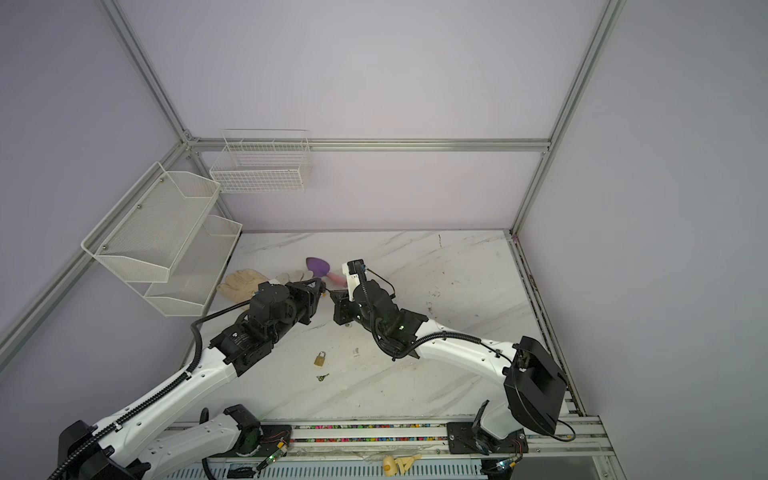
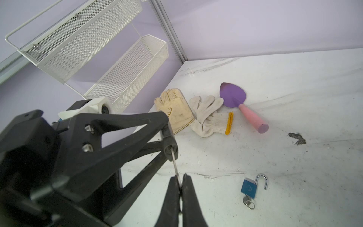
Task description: Unlock with the key
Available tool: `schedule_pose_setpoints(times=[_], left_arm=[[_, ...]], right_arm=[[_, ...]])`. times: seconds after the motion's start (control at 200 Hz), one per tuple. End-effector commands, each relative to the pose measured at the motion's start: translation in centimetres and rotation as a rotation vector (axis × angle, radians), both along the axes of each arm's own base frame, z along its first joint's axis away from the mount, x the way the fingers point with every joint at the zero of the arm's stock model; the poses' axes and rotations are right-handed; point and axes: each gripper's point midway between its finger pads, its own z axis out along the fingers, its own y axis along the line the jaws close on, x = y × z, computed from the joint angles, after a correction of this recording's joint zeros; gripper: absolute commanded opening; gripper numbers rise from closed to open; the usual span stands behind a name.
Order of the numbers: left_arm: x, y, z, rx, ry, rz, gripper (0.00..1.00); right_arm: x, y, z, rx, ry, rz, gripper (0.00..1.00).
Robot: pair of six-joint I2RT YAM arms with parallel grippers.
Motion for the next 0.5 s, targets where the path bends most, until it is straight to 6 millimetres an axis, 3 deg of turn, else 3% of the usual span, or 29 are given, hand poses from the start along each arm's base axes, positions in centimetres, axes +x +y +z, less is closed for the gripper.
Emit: schedule_pose_setpoints(times=[0.0,0.105,0.255,0.495], left_arm=[[0.1,-1.5,1.0,-0.033,-0.053,-0.076,0.00],[0.0,-2.4,1.5,0.014,-0.048,-0.137,0.00],[-0.3,-3.2,1.2,0.011,-0.025,-0.184,0.00],[-0.5,-4.8,2.2,0.001,-0.053,-0.257,0.00]], right_arm=[[0.3,0.8,1.9,0.010,-0.076,0.023,0.00],[1.1,0.0,1.9,-0.056,-0.123,-0.023,0.00],[1.4,-1.2,3.4,-0.073,-0.213,-0.056,0.00],[-0.7,1.9,5.0,0.035,-0.157,0.133,0.00]])
